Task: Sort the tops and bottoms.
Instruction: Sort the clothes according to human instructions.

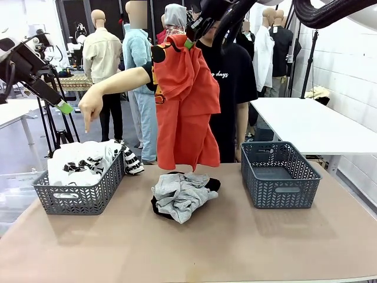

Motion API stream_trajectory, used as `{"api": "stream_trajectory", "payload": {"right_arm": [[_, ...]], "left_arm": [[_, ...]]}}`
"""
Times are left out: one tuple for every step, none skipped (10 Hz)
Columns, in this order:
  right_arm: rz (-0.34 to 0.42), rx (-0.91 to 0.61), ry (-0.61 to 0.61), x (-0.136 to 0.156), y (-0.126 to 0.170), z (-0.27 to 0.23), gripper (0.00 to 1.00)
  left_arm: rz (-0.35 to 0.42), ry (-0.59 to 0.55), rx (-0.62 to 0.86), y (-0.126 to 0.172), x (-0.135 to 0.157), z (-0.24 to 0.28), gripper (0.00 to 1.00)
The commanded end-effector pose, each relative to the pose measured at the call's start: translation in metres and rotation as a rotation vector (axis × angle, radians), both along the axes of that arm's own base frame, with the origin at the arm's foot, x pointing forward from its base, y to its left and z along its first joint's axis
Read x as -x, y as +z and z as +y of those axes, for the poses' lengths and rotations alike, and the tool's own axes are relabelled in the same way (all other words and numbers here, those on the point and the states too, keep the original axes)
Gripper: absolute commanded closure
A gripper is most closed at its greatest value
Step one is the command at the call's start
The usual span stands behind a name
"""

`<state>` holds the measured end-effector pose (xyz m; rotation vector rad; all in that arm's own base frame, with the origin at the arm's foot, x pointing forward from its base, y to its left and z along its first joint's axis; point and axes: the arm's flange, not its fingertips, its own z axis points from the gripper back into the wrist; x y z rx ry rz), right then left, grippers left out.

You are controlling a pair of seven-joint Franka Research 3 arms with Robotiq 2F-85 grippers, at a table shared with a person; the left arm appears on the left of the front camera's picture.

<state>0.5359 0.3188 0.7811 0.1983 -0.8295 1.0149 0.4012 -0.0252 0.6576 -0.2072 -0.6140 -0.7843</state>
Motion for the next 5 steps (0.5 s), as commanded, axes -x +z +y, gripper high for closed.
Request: {"api": "stream_trajectory", "payload": {"right_arm": [[0.003,-0.008,-0.003,0.0030,0.0017,-0.0022,1.00],[0.003,-0.008,-0.003,0.0030,0.0017,-0.0022,1.00],[0.003,-0.008,-0.003,0.0030,0.0017,-0.0022,1.00],[0.003,-0.008,-0.003,0.0030,0.0017,-0.0022,1.00],[0.003,-0.008,-0.003,0.0030,0.0017,-0.0022,1.00]], "left_arm": [[0.001,0.014,-0.003,0.0012,0.0003,-0.0011,0.00],[0.001,0.014,-0.003,0.0012,0.0003,-0.0011,0.00],[0.001,0.014,-0.003,0.0012,0.0003,-0.0011,0.00],[0.001,0.014,-0.003,0.0012,0.0003,-0.0011,0.00],[0.000,0.000,0.000,0.0000,0.0000,0.0000,0.00]]}}
